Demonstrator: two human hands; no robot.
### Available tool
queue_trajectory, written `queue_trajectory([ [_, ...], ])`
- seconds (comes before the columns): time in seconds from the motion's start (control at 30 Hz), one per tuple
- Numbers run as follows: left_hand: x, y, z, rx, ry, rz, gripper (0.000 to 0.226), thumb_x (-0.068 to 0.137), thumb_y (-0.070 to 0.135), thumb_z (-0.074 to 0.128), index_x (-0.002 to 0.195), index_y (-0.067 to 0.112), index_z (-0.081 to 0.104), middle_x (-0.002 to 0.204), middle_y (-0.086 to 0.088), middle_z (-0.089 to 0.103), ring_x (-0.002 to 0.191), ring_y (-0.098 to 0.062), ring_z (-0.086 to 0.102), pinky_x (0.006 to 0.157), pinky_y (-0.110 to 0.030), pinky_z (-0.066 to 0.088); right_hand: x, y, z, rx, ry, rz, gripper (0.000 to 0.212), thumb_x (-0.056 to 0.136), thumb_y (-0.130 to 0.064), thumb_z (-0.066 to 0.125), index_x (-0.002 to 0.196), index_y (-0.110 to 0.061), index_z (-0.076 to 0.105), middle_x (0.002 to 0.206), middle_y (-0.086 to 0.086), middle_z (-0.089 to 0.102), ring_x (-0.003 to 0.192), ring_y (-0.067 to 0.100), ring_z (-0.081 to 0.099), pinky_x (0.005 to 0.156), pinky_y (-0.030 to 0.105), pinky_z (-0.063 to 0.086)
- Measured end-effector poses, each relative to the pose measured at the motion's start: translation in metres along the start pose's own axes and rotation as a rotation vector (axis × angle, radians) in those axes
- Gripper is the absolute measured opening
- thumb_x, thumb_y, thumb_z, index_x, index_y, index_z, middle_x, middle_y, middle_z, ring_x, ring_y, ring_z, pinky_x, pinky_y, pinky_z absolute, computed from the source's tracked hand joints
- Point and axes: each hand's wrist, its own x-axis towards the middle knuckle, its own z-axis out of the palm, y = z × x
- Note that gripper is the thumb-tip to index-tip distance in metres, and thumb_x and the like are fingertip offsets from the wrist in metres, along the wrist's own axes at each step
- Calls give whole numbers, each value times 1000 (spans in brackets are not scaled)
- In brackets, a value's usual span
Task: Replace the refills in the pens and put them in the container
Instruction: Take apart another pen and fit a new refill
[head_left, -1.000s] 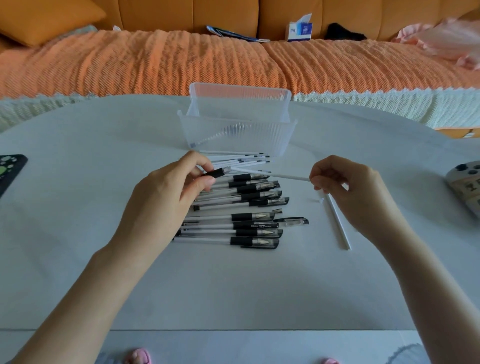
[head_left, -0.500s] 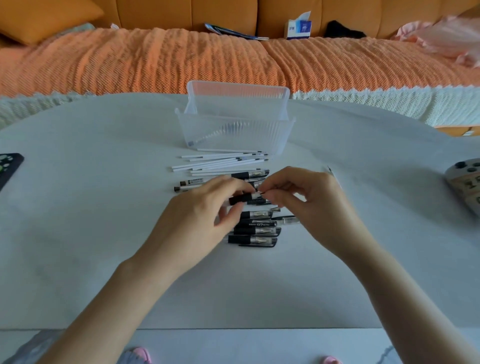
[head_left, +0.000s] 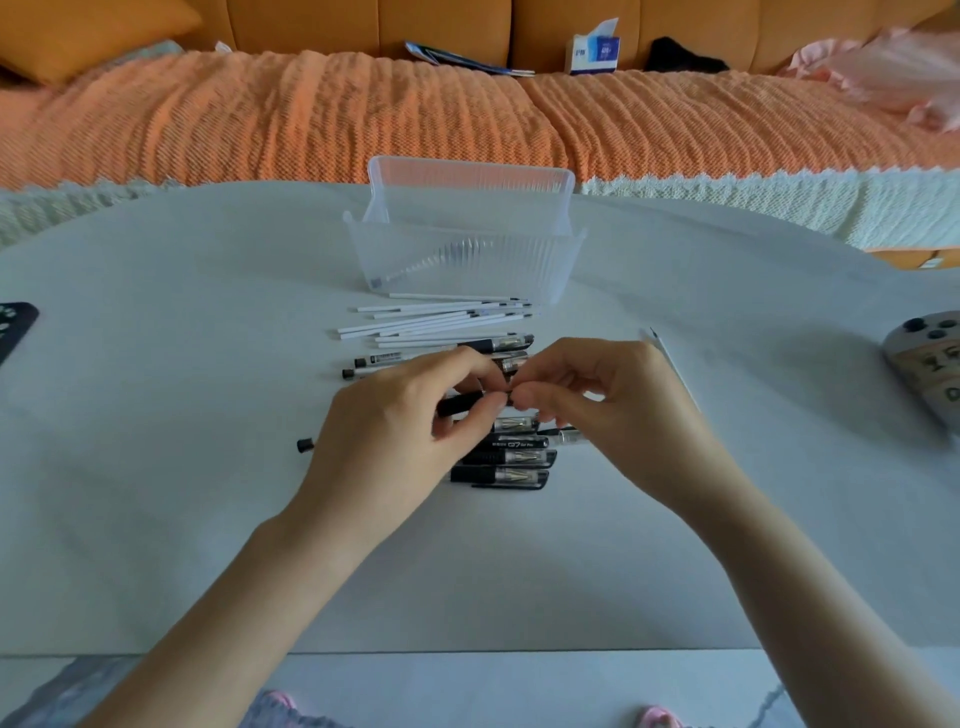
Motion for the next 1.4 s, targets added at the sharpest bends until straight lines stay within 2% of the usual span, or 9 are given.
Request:
queue_trajectory([
  [0.13,1,3,3,-118,-51,-99,23,80,49,47,92,32,58,78,20,67,69,-9,63,65,-34,51,0,-1,-4,-80,27,-61,5,79,-11,71,77,-15,72,62,-12,64,61,9,59,61,14,46],
  [0.23,4,6,3,-222,-114,-173,17,80,44,51,85,33,63,76,23,68,58,-24,59,60,-34,51,0,1,-5,-128,32,-109,4,80,-10,70,79,-14,71,67,-7,66,64,10,60,64,18,48],
  [0.33,6,8,1,-303,-160,-227,15,80,43,53,85,33,63,76,20,69,67,-33,63,63,-44,54,-1,4,-7,-175,43,-166,5,81,-11,70,80,-15,71,70,-4,67,66,12,59,66,24,48],
  [0.53,10,8,-7,-343,-191,-267,12,80,39,54,79,32,64,73,16,70,60,-27,57,65,-49,51,-1,7,-16,-229,114,-275,5,80,-7,70,82,-12,71,73,-8,66,69,7,60,68,11,45],
  [0.73,7,-9,-13,-129,-125,-213,13,80,45,53,84,35,61,77,24,66,77,-4,64,78,-37,51,2,28,-55,-373,174,12,14,76,-12,74,74,-25,69,66,-16,61,63,1,52,62,13,38],
  [0.8,6,-7,-10,-80,-128,-195,14,79,46,52,83,36,60,77,23,66,79,1,62,75,-33,51,3,37,-60,-522,159,83,20,75,-16,74,71,-33,65,72,-10,61,68,4,51,67,26,43],
  [0.87,5,-6,-9,-69,-124,-177,14,79,46,52,84,36,60,78,23,65,78,-1,61,74,-31,50,4,42,-62,-588,141,118,23,74,-16,74,69,-35,63,75,-8,61,72,6,48,70,34,43],
  [1.23,4,-6,-6,-35,-124,-142,3,87,35,62,88,33,61,82,22,65,77,-5,62,70,-33,51,13,56,-57,-675,131,153,17,83,-5,63,86,-19,73,76,-6,55,84,10,40,76,34,41],
  [1.4,4,-7,-7,-40,-124,-140,11,85,44,56,89,34,60,81,23,65,75,-7,62,69,-33,50,14,56,-56,-671,140,138,20,84,-5,62,87,-21,73,74,-9,54,85,12,42,74,34,41],
])
